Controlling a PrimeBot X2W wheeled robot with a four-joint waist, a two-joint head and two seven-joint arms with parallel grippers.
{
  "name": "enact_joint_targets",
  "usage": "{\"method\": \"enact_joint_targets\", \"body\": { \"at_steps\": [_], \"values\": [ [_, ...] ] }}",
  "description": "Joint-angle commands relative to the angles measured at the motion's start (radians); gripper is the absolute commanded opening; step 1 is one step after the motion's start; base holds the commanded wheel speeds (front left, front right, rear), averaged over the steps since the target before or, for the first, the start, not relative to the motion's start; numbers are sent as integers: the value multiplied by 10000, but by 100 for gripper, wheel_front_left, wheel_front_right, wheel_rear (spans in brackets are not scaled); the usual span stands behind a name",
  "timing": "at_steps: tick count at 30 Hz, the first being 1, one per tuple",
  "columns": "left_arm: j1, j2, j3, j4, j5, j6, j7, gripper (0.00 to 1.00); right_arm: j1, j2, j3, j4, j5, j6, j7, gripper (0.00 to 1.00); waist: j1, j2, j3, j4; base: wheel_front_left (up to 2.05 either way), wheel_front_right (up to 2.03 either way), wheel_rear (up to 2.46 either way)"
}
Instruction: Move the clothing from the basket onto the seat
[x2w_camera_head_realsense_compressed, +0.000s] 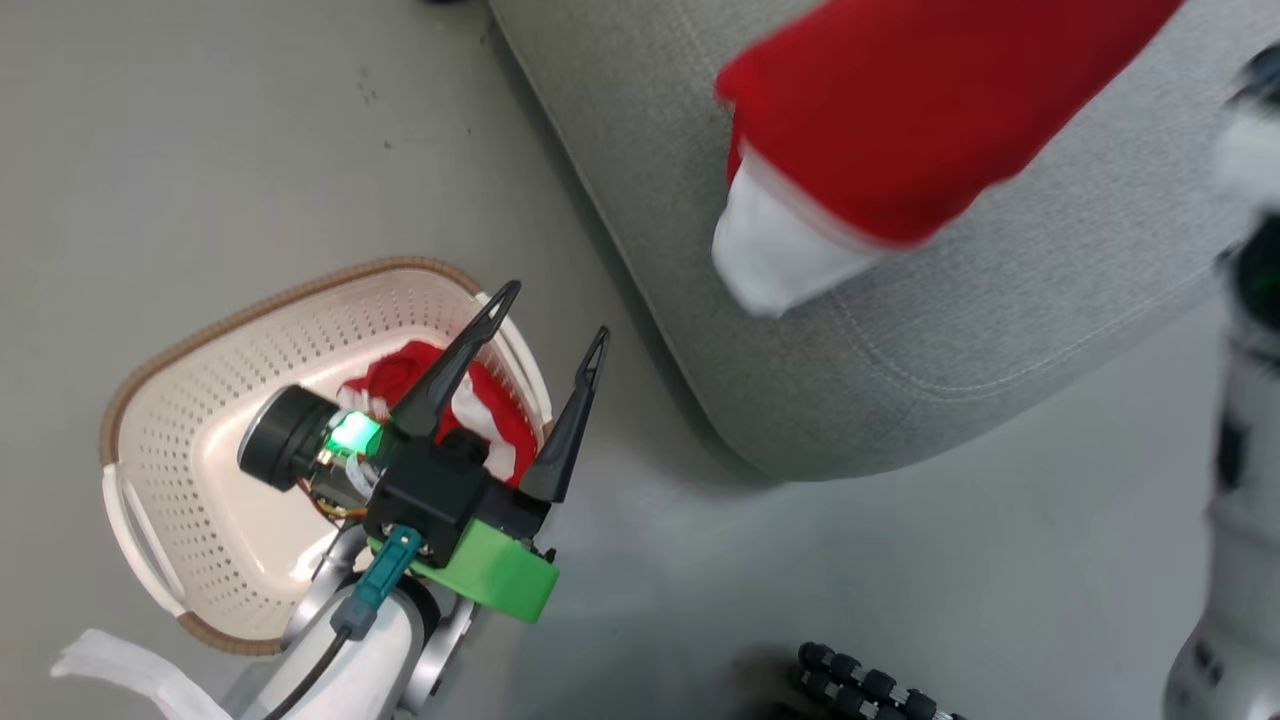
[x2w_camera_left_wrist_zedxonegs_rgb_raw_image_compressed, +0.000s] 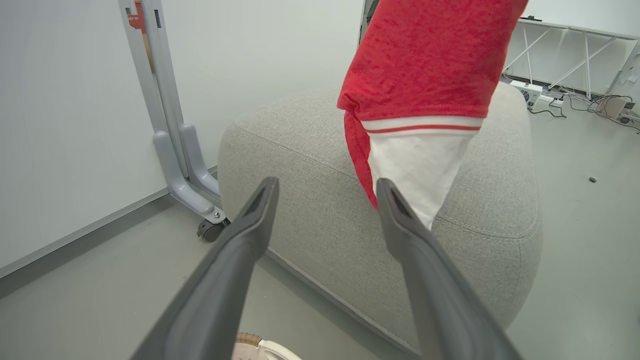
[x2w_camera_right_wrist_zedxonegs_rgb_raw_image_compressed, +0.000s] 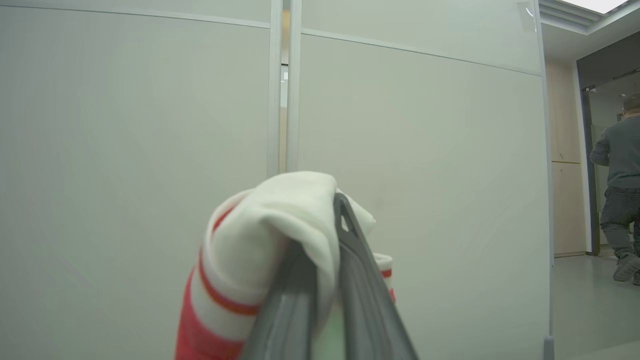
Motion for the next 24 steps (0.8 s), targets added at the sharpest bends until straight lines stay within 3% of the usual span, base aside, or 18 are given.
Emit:
{"method": "enact_joint_targets", "body": {
  "at_steps": [1, 9, 13, 19, 24],
  "values": [
    [-286, 89, -31, -153, 112, -63, 93, 100, -658, -315, -255, 132, 183, -3, -29, 0, -1, -1, 939, 484, 0, 0, 0],
    [-732, 336, -12, -1008, 318, -75, 606, 100, -4177, -1850, -1672, 1625, 721, -3, -27, 0, -1, -1, 2243, 1122, 0, 0, 0],
    [-846, 451, -52, -1225, 353, -109, 811, 100, -5122, -2466, -2163, 2517, 434, -3, -27, 0, -1, -1, 2678, 1259, 0, 0, 0],
    [-1025, 504, -155, -1232, 360, -198, 886, 100, -4577, -3031, -2229, 4088, -270, -3, -27, 0, -1, -1, 2984, 1358, 0, 0, 0],
    [-1027, 467, -286, -1061, 309, -255, 879, 100, -3566, -2542, -3034, 5915, -91, -3, -29, 0, -1, -1, 2936, 1382, 0, 0, 0]
  ]
}}
